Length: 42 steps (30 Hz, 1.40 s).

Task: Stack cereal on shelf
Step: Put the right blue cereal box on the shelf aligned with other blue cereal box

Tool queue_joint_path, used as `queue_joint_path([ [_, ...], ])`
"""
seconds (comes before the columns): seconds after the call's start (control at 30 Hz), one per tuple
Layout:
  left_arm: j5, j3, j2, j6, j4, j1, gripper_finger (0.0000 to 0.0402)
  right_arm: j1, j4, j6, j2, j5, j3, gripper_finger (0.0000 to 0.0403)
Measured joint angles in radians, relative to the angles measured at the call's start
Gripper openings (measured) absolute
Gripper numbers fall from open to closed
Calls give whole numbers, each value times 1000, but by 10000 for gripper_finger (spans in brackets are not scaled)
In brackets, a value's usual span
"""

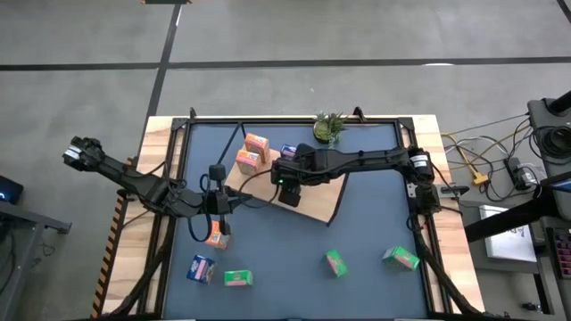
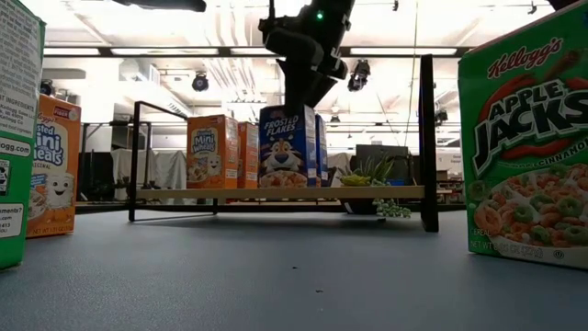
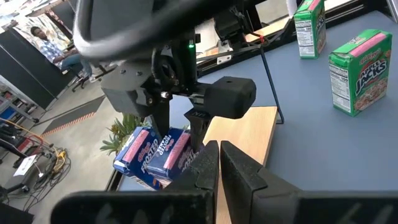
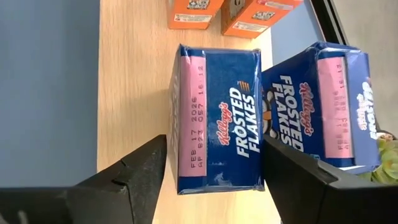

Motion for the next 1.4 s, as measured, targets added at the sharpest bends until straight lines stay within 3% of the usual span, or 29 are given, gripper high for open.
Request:
queue_joint_path([
  [0.23,0,0,0,0,0,0,0,1,-87,-7,-8,0,77,244],
  [0.43,0,0,0,0,0,0,0,21,-144,-27,-9,-13,139,215],
  [0.73,0,0,0,0,-12,0,0,47,-235,-17,-10,-33,89,82],
  [0.9,0,0,0,0,-12,0,0,29,-205,-36,-10,23,18,16],
  [1.4,0,0,0,0,-13,0,0,-18,-150,-111,-9,46,4,13],
])
